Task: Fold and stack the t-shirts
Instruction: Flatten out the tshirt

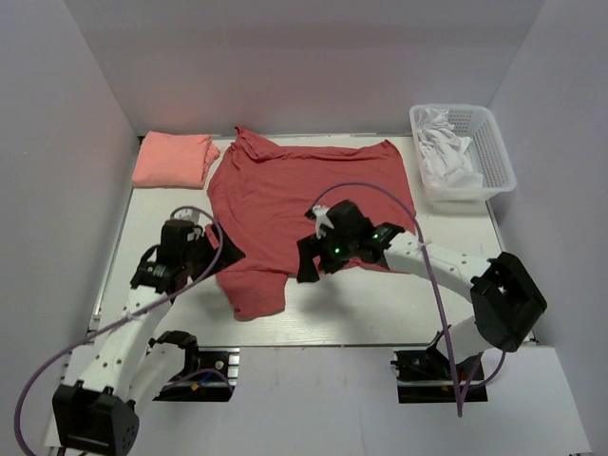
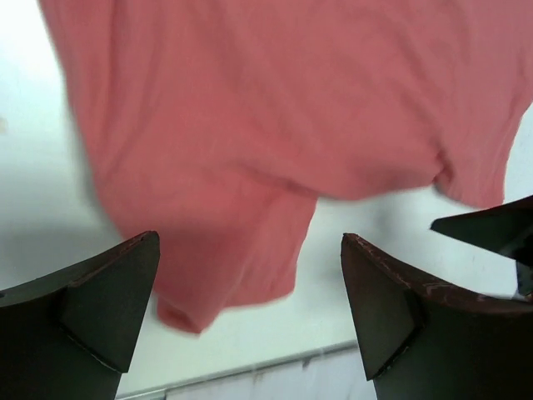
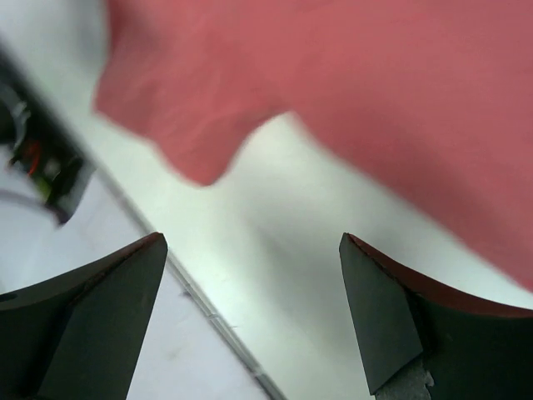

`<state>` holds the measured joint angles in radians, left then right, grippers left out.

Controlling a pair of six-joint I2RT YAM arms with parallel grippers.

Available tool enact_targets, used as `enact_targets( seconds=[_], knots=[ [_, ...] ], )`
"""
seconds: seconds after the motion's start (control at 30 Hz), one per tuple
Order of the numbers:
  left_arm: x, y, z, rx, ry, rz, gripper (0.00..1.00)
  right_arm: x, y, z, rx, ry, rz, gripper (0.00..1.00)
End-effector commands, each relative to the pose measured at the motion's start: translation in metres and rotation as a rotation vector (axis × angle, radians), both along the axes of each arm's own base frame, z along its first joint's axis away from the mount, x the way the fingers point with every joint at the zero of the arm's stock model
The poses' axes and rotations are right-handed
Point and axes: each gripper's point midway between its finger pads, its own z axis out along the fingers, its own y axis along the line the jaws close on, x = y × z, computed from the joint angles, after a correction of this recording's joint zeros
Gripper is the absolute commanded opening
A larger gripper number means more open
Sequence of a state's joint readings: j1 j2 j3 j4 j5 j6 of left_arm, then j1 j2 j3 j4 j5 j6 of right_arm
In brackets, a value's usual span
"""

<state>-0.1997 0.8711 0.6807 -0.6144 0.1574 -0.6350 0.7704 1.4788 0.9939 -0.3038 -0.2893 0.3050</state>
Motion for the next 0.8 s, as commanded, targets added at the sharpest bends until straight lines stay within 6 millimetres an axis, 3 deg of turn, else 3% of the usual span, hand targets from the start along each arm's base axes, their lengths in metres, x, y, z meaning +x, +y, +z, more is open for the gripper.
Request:
enact_targets(
  seconds=[0.0, 0.13, 0.17, 0.2, 0.33, 0.4, 0.5, 0.7, 0.77],
  knots=[
    [-0.051, -0.005, -0.030, -0.072, 0.151, 0.008, 1.00, -0.038, 0.033, 0.008, 0.125, 0.049, 0.108, 0.90],
    [-0.077, -0.023, -0.031, -0.237, 0.134, -0.012, 1.00, -0.041, 0.006, 0.001, 0.097, 0.033, -0.012, 0.90],
    [-0.082, -0.020, -0.036, -0.232, 0.145, 0.006, 1.00, -0.028, -0.004, -0.002, 0.060, -0.019, -0.091, 0.90],
    [-0.084, -0.011, -0.046, -0.200, 0.159, 0.057, 1.00, -0.027, -0.011, -0.001, 0.053, -0.007, -0.151, 0.90],
    [-0.096, -0.016, -0.073, -0.230, 0.248, 0.058, 1.00, -0.010, -0.047, 0.020, 0.040, -0.111, -0.353, 0.90],
    [-0.086, -0.012, -0.080, -0.225, 0.230, 0.112, 1.00, -0.007, -0.056, 0.025, 0.045, -0.134, -0.387, 0.90],
    [-0.076, -0.004, -0.106, -0.189, 0.224, 0.165, 1.00, -0.009, -0.062, 0.025, 0.049, -0.128, -0.388, 0.90],
    [-0.078, -0.029, -0.116, -0.249, 0.249, 0.030, 1.00, -0.008, -0.076, 0.011, -0.008, -0.089, -0.418, 0.90],
    [-0.073, -0.038, -0.105, -0.285, 0.199, -0.016, 1.00, -0.007, -0.081, 0.006, -0.013, -0.074, -0.449, 0.90]
  ],
)
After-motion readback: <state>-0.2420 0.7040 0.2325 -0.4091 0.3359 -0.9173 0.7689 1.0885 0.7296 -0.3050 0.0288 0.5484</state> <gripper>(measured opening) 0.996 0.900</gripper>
